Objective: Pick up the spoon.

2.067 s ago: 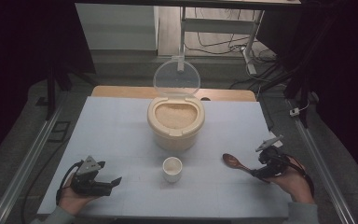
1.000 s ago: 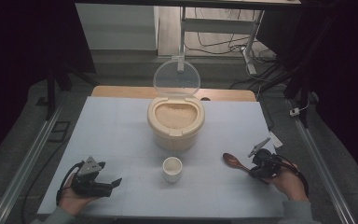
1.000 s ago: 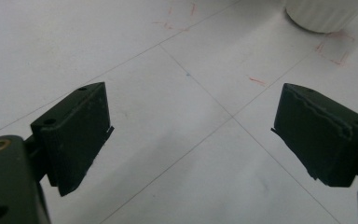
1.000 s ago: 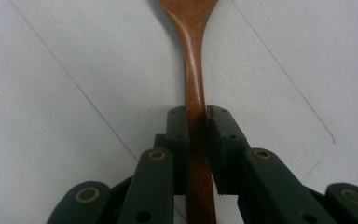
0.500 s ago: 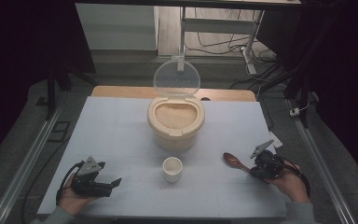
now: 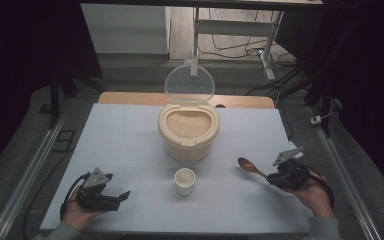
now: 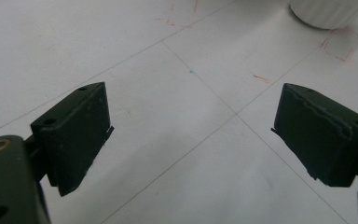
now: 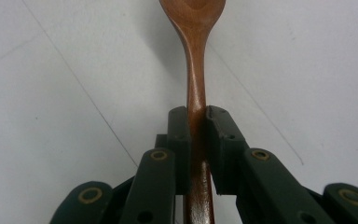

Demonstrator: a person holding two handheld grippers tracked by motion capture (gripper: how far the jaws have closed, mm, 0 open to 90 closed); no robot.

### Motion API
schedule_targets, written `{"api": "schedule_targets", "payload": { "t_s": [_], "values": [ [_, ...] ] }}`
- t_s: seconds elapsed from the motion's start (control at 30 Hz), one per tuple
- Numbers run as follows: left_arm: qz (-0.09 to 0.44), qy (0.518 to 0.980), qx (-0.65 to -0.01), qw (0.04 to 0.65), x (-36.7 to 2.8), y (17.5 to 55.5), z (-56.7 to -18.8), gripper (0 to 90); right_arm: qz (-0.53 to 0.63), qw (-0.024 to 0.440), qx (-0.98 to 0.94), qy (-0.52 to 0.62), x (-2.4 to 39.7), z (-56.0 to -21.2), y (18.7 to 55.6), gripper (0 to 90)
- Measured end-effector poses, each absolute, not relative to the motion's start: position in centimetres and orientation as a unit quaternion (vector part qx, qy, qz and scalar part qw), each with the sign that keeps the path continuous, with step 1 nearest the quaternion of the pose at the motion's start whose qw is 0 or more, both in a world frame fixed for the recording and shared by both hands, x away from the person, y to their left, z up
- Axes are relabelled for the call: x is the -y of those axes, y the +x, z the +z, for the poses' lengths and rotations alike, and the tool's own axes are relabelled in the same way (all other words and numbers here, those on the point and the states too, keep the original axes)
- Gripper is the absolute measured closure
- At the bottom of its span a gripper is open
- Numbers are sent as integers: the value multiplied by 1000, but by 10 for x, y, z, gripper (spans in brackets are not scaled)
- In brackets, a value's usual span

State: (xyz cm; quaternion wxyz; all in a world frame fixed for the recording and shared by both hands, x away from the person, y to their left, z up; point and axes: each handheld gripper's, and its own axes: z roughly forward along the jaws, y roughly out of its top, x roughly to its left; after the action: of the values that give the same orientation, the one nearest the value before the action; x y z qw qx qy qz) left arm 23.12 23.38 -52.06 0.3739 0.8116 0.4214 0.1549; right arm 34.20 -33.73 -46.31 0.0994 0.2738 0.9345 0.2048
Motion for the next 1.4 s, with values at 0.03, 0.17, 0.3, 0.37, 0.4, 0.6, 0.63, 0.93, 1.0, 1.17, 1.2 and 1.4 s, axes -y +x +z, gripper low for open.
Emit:
{"api": "schedule_targets", "payload": {
  "t_s": [0.03,0.17,0.3,0.37,0.4,0.6,0.63,0.93,1.0,1.17,1.2,1.4],
  "values": [
    [155,812,-421,374,-234,231,-521,107,205,99,-934,274,337,-463,342,802],
    [155,812,-422,373,-234,231,-521,107,220,101,-931,271,338,-459,341,802],
    [155,812,-421,372,-234,231,-521,107,232,103,-930,265,337,-456,339,802],
    [155,812,-421,373,-234,231,-521,107,237,102,-929,264,337,-455,339,802],
    [155,812,-422,373,-234,231,-521,107,241,103,-929,261,336,-454,339,802],
    [155,812,-422,372,-234,232,-521,107,267,105,-925,249,332,-444,335,802],
    [154,812,-422,372,-234,232,-521,107,272,105,-925,243,331,-442,334,802],
    [154,812,-422,372,-234,232,-521,107,309,100,-919,222,320,-428,328,802],
    [154,812,-422,372,-234,232,-521,107,320,99,-918,215,316,-426,327,802],
    [154,812,-422,373,-234,232,-521,107,329,96,-916,208,312,-424,326,802],
    [154,812,-422,372,-234,232,-521,107,332,94,-916,204,309,-424,326,802],
    [153,812,-422,373,-234,232,-521,107,337,92,-917,192,300,-424,325,802]
  ]
}}
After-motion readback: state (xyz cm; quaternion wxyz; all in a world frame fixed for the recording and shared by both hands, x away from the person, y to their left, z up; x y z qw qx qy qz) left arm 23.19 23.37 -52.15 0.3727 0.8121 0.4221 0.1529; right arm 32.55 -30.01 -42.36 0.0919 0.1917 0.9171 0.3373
